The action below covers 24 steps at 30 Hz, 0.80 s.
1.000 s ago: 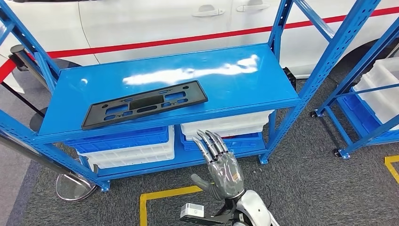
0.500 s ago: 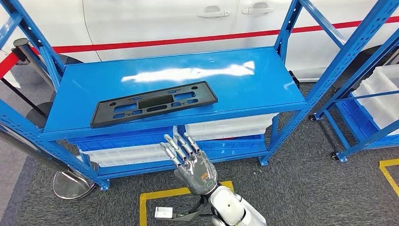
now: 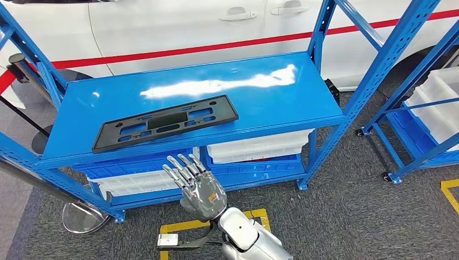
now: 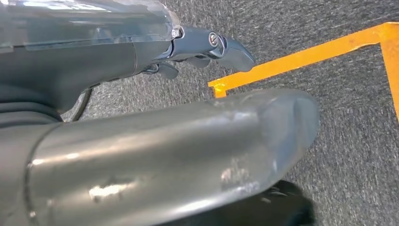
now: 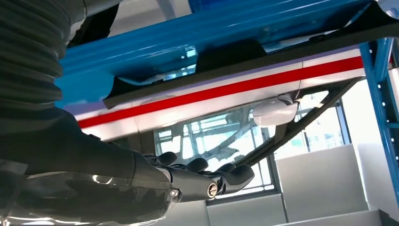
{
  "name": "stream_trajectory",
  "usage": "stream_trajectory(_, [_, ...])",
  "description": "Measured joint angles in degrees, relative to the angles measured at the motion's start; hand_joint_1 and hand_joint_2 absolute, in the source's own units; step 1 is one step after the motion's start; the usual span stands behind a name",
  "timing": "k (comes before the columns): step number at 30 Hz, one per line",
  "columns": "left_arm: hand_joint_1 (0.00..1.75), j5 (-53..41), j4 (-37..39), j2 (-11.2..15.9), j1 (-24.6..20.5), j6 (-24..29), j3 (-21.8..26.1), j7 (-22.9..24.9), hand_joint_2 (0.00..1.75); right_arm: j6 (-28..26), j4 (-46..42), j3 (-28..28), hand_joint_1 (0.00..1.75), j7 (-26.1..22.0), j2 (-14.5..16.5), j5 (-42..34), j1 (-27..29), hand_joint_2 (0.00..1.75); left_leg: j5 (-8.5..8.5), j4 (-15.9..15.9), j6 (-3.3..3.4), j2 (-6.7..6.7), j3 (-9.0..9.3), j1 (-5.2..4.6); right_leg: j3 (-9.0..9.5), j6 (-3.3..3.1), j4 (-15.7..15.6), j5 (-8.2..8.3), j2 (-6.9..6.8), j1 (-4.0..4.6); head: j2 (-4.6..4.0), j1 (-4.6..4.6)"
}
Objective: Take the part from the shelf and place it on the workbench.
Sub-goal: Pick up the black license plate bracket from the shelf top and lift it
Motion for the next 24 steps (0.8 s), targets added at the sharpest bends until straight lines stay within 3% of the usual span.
stream_trajectory(1, [0.0, -0.16, 0.0, 0.14, 0.02, -0.29, 0.35, -0.02, 0.0, 0.02, 0.22, -0.03, 0.0, -0.14, 0.23, -0.43, -0.07, 1.75, 0.08, 1.47, -0.1, 0.0, -0.97, 0.02, 0.17, 0.03, 0.03, -0.19, 0.01, 0.01, 0.01, -0.01])
stream_trajectory(2, [0.0, -0.32, 0.0, 0.31, 0.04, -0.49, 0.65, -0.02, 0.0, 0.04, 0.4, -0.08, 0.0, -0.15, 0.48, -0.56, -0.18, 1.75, 1.33, 0.73, -0.13, 0.01, -0.88, 0.04, 0.43, 0.12, 0.08, -0.42, 0.04, 0.01, 0.01, -0.02])
stream_trajectory(4, [0.0, -0.58, 0.0, 0.62, 0.02, -0.7, 1.08, -0.03, 0.0, 0.17, 0.61, -0.17, 0.0, -0.07, 1.1, -0.59, -0.62, 1.75, 5.78, -6.3, 0.03, 0.07, 2.08, 0.1, 1.19, 0.44, 0.18, -1.06, 0.11, -0.03, 0.01, -0.03])
stream_trajectory(6, [0.0, -0.86, 0.0, 0.8, -0.11, -0.88, 1.44, -0.03, 0.0, 0.43, 0.68, -0.22, 0.0, 0.06, 1.69, -0.6, -1.29, 1.75, 8.0, -12.63, 0.49, 0.09, 5.12, -0.08, 1.69, 1.01, 0.31, -1.7, 0.16, 0.18, 0.0, -0.15])
stream_trajectory(9, [0.0, -1.14, 0.0, 0.85, -0.28, -1.03, 1.91, -0.04, 0.0, 0.73, 0.73, -0.33, 0.0, 0.19, 2.07, -0.61, -1.8, 1.75, 7.44, -14.24, 1.66, -0.08, 6.02, -0.22, 1.97, 1.94, 0.52, -1.92, 0.19, 0.41, 0.01, -0.05])
stream_trajectory(11, [0.0, -1.2, 0.0, 0.85, -0.18, -1.08, 2.09, -0.05, 0.0, 0.76, 0.75, -0.41, 0.0, 0.2, 2.18, -0.61, -1.95, 1.75, 7.14, -14.59, 2.47, -0.11, 6.75, -0.07, 1.46, 2.49, 2.32, -2.55, 0.13, 0.34, 0.02, 0.11])
stream_trajectory(13, [0.0, -1.22, 0.0, 0.88, -0.18, -1.11, 2.17, -0.05, 0.0, 0.75, 0.76, -0.46, 0.0, 0.2, 2.21, -0.61, -2.15, 1.75, 6.75, -14.85, 3.15, -0.07, 7.54, -0.04, -1.7, 2.92, 8.04, -4.85, 0.05, 0.25, 0.02, 0.23])
stream_trajectory(15, [0.0, -1.23, 0.0, 0.92, -0.23, -1.12, 2.2, -0.05, 0.0, 0.76, 0.88, -0.5, 0.0, 0.2, 2.21, -0.61, -2.24, 1.75, 6.18, -14.86, 3.5, -0.08, 8.06, -0.19, -6.77, 3.05, 15.37, -7.19, 0.05, 0.27, 0.01, 0.27])
stream_trajectory(16, [0.0, -1.23, 0.0, 0.94, -0.23, -1.12, 2.21, -0.05, 0.0, 0.76, 0.96, -0.52, 0.0, 0.2, 2.21, -0.61, -2.23, 1.75, 5.81, -14.85, 3.55, -0.12, 8.45, -0.31, -8.68, 2.94, 17.29, -7.12, 0.05, 0.31, 0.01, 0.26])
stream_trajectory(17, [0.0, -1.23, 0.0, 0.96, -0.2, -1.12, 2.23, -0.05, 0.0, 0.77, 1.03, -0.54, 0.0, 0.2, 2.21, -0.61, -2.23, 1.75, 5.38, -14.86, 3.56, -0.17, 9.0, -0.44, -9.56, 2.69, 17.05, -5.79, 0.05, 0.4, 0.01, 0.28])
stream_trajectory(18, [0.0, -1.23, 0.0, 0.96, -0.16, -1.12, 2.24, -0.05, 0.0, 0.77, 1.07, -0.56, 0.0, 0.2, 2.22, -0.61, -2.23, 1.75, 4.89, -14.87, 3.54, -0.23, 9.69, -0.6, -9.38, 2.29, 14.79, -3.43, 0.06, 0.56, 0.01, 0.27])
stream_trajectory(20, [0.0, -1.23, 0.04, 0.89, -0.11, -1.13, 2.26, -0.05, 0.0, 0.78, 1.11, -0.61, 0.0, 0.21, 2.22, -0.61, -2.25, 1.75, 3.85, -14.95, 3.43, -0.29, 11.16, -0.87, -7.2, 1.01, 7.31, 2.01, 0.04, 1.17, 0.01, 0.16])
stream_trajectory(22, [0.0, -1.22, 0.12, 0.75, -0.22, -1.14, 2.34, -0.04, 0.0, 0.84, 1.19, -0.67, 0.0, 0.22, 2.27, -0.64, -2.29, 1.75, 3.11, -15.29, 2.98, -0.27, 11.81, -0.87, -5.67, -0.11, 2.31, 3.91, 0.03, 1.77, 0.01, -0.05])
stream_trajectory(24, [0.0, -1.26, 0.15, 0.69, -0.34, -1.14, 2.53, -0.04, 0.0, 0.92, 1.29, -0.7, 0.0, 0.32, 2.36, -0.65, -2.34, 1.75, 3.19, -15.26, 2.25, -0.16, 12.28, -0.81, -4.8, -0.66, 0.73, 3.5, 0.16, 1.93, 0.01, -0.07])
